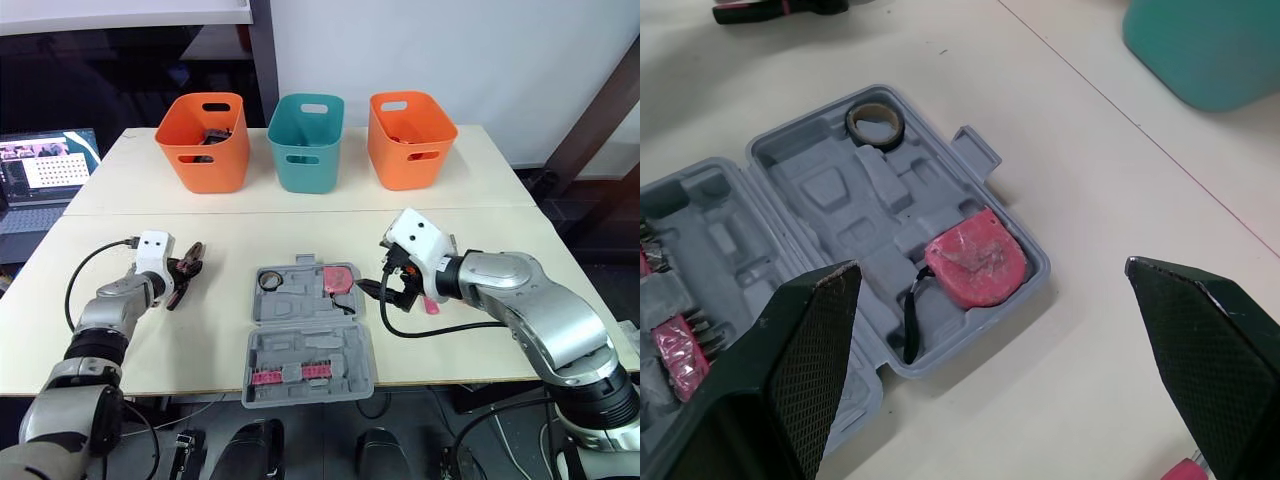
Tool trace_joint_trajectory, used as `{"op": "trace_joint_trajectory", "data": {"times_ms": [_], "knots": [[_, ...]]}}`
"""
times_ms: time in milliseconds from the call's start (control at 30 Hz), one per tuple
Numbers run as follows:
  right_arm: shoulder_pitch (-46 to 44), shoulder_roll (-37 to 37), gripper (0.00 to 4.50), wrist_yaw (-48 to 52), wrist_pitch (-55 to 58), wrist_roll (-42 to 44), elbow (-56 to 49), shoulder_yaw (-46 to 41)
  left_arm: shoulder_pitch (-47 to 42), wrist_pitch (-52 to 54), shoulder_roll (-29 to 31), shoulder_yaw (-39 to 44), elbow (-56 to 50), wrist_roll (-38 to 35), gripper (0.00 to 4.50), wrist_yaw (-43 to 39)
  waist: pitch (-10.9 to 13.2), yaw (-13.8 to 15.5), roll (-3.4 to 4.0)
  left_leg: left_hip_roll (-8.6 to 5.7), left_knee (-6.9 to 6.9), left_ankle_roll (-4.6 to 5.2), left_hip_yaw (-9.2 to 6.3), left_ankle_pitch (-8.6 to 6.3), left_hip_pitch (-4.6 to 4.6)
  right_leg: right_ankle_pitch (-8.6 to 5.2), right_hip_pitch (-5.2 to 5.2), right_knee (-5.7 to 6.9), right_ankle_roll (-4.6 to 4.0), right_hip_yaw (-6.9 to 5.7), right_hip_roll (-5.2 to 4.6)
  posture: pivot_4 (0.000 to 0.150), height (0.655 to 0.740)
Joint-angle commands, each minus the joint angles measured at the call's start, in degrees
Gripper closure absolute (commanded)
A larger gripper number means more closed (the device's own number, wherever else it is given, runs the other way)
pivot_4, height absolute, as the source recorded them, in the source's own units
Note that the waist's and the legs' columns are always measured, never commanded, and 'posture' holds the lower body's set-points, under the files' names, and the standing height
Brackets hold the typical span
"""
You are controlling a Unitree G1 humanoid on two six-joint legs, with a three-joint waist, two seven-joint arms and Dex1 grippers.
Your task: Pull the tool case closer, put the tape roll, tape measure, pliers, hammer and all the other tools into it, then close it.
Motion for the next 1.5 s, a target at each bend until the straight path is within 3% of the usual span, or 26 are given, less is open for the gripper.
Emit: {"op": "trace_joint_trajectory", "data": {"times_ms": [33,133,267,433,600,933,1067,1500], "knots": [[-1.3,1.0,0.00,2.2,-0.6,2.3,-0.4,-1.5,-1.0,5.2,1.2,-2.3,-11.2,-4.9,2.10,-12.3,0.0,0.3,-0.07,0.00,0.01,0.00,0.00,0.00,-0.03,-0.01,0.00,-0.01,-0.01,0.00,0.00,0.150,0.7400],[-1.8,1.1,0.00,6.8,-4.1,3.6,-0.8,-0.4,-1.2,5.7,5.1,-9.5,-21.8,-5.1,2.10,-25.9,0.1,0.3,-0.15,-0.01,0.05,-0.03,-0.02,0.02,-0.16,-0.02,0.00,-0.06,-0.05,-0.01,0.00,0.150,0.7400],[-4.0,0.7,0.00,11.8,-7.4,3.8,1.1,0.8,-5.5,0.5,8.7,-17.1,-24.0,-2.4,2.10,-37.4,0.1,0.2,-0.11,-0.02,0.06,-0.02,-0.01,0.02,-0.17,-0.08,-0.03,-0.08,-0.15,0.01,0.00,0.150,0.7400],[-8.0,2.5,0.00,15.1,-10.9,2.6,4.1,3.6,-10.7,-4.2,7.9,-21.5,-25.4,-4.6,2.10,-50.7,0.1,-0.1,-0.10,0.00,0.03,-0.01,0.01,0.02,-0.12,-0.11,-0.06,-0.05,-0.18,0.01,0.00,0.150,0.7400],[-10.9,3.6,0.00,17.9,-15.5,-1.8,7.9,8.9,-15.3,-7.2,5.9,-24.8,-25.5,-3.8,2.10,-57.7,0.1,0.2,-0.09,0.00,0.06,0.01,-0.01,0.03,-0.22,-0.03,-0.16,0.03,-0.01,0.02,0.02,0.150,0.7400],[-12.8,9.8,0.00,16.7,-20.0,-7.4,15.4,11.7,-20.6,-7.5,1.9,-25.8,-26.0,-4.7,2.10,-60.7,0.1,0.1,-0.07,-0.01,0.11,0.02,-0.01,0.04,-0.27,-0.03,-0.18,0.10,0.07,0.03,0.04,0.150,0.7400],[-12.9,11.1,1.80,16.2,-19.8,-7.6,15.8,11.1,-20.4,-7.1,1.4,-25.8,-26.7,-4.8,2.10,-60.8,0.1,0.1,-0.07,0.00,0.10,0.02,-0.01,0.04,-0.27,-0.04,-0.19,0.13,0.09,0.03,0.05,0.150,0.7400],[-12.4,11.8,1.83,15.9,-18.1,-6.0,15.4,8.3,-20.0,-8.6,1.4,-26.2,-27.0,-3.8,2.10,-60.2,0.1,0.2,-0.07,0.00,0.11,0.02,-0.02,0.04,-0.27,-0.04,-0.19,0.14,0.09,0.03,0.05,0.150,0.7400]]}}
